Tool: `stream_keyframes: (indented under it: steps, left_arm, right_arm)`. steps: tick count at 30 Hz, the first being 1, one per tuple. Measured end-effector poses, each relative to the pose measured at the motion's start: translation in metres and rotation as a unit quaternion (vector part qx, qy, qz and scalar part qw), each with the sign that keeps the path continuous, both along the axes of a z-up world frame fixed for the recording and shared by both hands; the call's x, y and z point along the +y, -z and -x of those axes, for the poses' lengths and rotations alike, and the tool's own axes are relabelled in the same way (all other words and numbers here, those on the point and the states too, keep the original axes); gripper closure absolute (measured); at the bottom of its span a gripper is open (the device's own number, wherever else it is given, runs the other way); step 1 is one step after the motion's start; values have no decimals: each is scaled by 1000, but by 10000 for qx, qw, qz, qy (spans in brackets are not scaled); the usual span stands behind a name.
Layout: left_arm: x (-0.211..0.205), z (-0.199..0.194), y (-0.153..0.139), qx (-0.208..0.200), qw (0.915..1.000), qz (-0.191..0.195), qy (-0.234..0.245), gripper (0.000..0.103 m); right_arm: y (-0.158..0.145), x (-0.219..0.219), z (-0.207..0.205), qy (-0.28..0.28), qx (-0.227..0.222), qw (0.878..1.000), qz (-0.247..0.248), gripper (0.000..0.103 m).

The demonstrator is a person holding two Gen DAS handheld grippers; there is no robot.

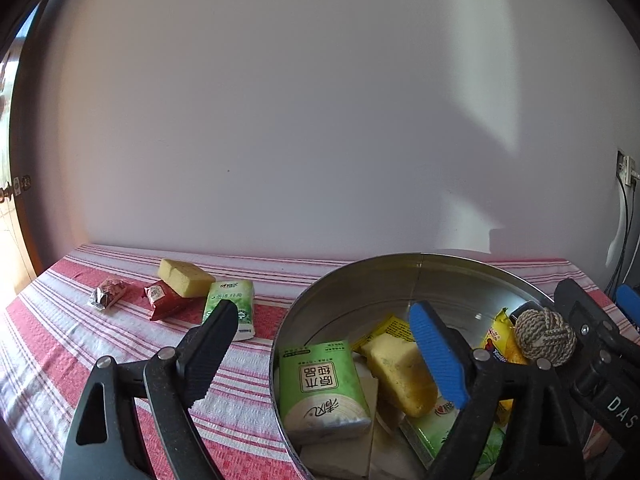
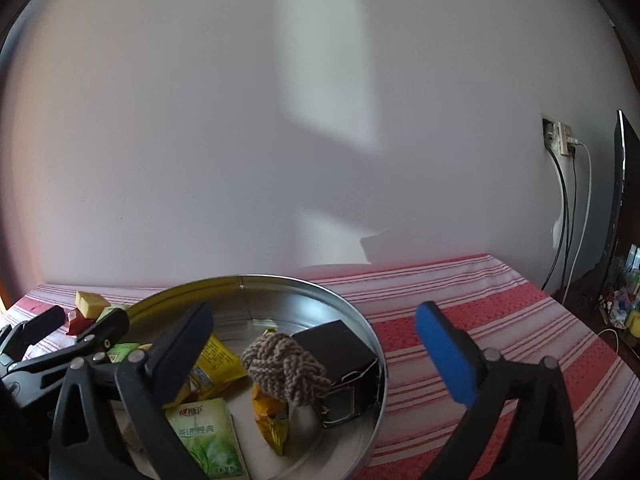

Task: Organize objects
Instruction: 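Carry the rope ball and sponge over the silver tin and release them, then withdraw both tools from the silver tin toward the remaining items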

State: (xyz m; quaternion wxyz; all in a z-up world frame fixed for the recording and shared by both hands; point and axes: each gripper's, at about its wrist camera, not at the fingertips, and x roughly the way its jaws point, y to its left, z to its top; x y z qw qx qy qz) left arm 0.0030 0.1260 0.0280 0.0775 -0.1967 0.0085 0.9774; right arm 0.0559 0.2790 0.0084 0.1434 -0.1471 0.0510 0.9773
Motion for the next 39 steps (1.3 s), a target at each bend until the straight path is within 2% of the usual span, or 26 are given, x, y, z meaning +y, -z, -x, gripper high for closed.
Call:
stream_keyframes:
  steps: [6, 19, 25, 32, 36, 39]
  left_arm:
    - [-6, 0, 0, 30, 9999, 45, -98, 14]
    - [-29, -11, -2, 205, 9986, 154, -465, 14]
    - [-47, -20, -4, 328, 9968, 248, -683, 14]
    - [-69, -26, -5, 466, 9939, 408, -917, 14]
    - [-78, -30, -4, 547, 9917, 563, -1022, 14]
    - [-87, -30, -5, 510, 9920, 507, -1041, 14]
  right_arm:
    - [-2, 2, -1, 13, 52, 10000, 40, 0]
    - [-8, 5, -19, 234, 640, 9977, -4, 0]
    - [-8, -10, -24, 333, 759, 9961, -318, 0]
    - [-8, -19, -31, 450, 857, 9953, -106, 0]
    - [-9, -37, -30, 466, 834, 9949, -328, 0]
    - [-10, -52, -27, 458, 801, 9948, -430, 0]
